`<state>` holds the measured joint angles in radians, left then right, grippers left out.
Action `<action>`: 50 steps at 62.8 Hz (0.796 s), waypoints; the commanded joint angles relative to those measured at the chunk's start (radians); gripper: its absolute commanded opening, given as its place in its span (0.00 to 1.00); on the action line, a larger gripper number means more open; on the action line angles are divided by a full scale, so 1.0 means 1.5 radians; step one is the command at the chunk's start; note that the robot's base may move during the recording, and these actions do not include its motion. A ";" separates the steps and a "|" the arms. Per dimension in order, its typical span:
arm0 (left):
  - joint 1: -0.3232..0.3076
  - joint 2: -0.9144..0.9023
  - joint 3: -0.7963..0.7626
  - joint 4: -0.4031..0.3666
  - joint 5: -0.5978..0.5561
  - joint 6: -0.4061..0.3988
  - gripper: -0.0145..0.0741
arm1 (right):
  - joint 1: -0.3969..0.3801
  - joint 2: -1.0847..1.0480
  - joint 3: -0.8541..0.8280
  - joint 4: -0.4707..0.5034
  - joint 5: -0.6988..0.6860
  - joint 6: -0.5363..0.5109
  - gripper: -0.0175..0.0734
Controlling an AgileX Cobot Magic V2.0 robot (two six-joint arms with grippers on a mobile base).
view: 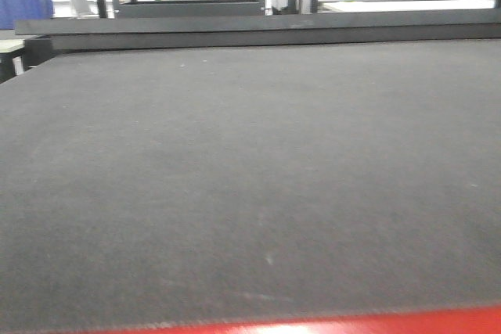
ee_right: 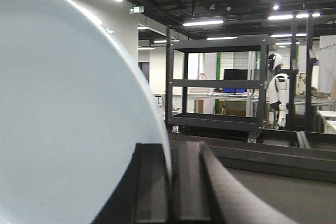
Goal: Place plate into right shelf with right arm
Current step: 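Hold the plate in the right gripper while the base turns away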
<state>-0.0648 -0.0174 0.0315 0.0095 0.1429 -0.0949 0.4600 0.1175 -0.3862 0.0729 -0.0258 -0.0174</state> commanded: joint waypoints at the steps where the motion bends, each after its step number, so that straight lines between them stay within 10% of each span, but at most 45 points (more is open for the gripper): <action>1: -0.004 -0.003 0.007 -0.002 -0.056 -0.004 0.11 | -0.003 0.008 -0.020 -0.003 -0.066 -0.005 0.25; 50: -0.004 -0.003 0.007 -0.002 -0.056 -0.004 0.11 | -0.003 0.008 -0.020 -0.003 -0.066 -0.005 0.25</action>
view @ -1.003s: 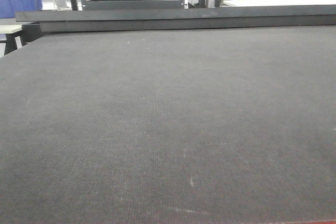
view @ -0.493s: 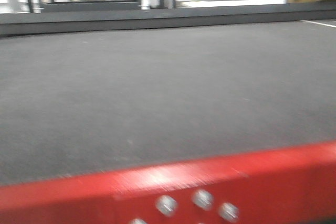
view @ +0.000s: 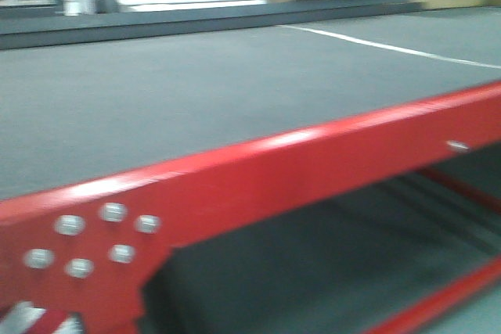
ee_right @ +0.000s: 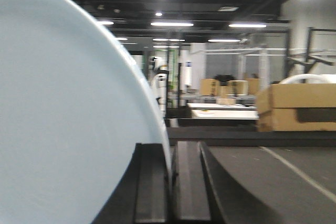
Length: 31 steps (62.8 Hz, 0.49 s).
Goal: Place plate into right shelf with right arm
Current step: 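Hold the plate in the right gripper while the base turns away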
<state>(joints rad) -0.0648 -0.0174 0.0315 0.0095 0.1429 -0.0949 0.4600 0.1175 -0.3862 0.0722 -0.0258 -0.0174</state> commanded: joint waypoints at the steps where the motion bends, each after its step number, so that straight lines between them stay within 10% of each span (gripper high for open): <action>1: -0.004 -0.003 0.007 -0.002 -0.056 -0.004 0.11 | -0.003 0.008 -0.020 -0.002 -0.066 -0.005 0.25; 31: -0.004 -0.003 0.007 -0.002 -0.056 -0.004 0.11 | -0.003 0.008 -0.020 -0.002 -0.066 -0.005 0.25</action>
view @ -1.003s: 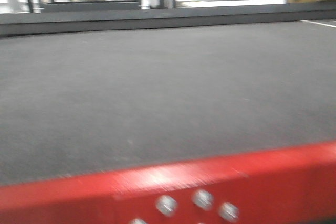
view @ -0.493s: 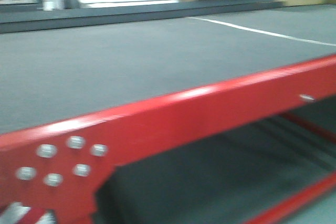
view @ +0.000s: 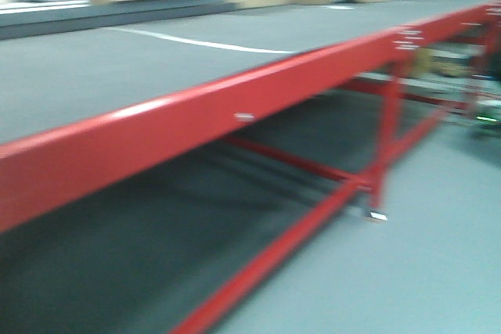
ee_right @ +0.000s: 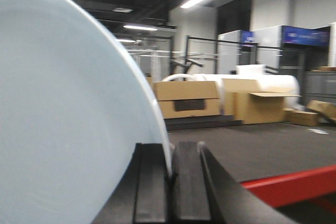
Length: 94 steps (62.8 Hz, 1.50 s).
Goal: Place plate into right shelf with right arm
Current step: 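Hold the plate in the right gripper while the base turns away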
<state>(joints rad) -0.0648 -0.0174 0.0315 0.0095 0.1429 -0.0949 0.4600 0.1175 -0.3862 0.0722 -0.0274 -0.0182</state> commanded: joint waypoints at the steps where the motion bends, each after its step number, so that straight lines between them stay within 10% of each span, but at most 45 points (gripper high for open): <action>1: -0.004 -0.003 0.007 -0.002 -0.056 -0.004 0.11 | -0.003 0.008 -0.020 -0.002 -0.065 -0.004 0.25; 94: -0.004 -0.003 0.007 -0.002 -0.056 -0.004 0.11 | -0.003 0.008 -0.020 -0.002 -0.067 -0.004 0.25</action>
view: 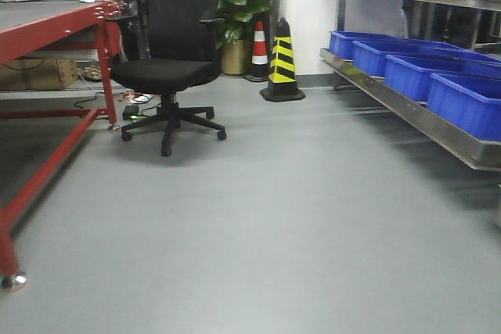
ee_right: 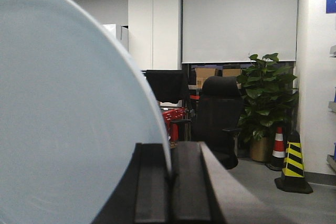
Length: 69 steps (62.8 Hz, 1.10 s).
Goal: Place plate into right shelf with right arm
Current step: 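Hold the plate in the right gripper while the base turns away, then drive the base to the shelf of blue bins holding the plate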
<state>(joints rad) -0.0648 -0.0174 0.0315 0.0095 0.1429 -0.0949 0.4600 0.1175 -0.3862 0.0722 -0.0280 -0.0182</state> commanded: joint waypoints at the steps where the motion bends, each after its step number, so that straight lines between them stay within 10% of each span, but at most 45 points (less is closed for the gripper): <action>1: -0.004 -0.003 0.007 -0.002 -0.056 -0.004 0.11 | -0.003 0.008 -0.020 -0.002 -0.066 -0.004 0.25; 69: -0.004 -0.003 0.007 -0.002 -0.056 -0.004 0.11 | -0.003 0.008 -0.020 -0.002 -0.064 -0.004 0.25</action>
<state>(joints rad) -0.0648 -0.0174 0.0315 0.0095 0.1429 -0.0949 0.4600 0.1175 -0.3862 0.0722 -0.0280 -0.0182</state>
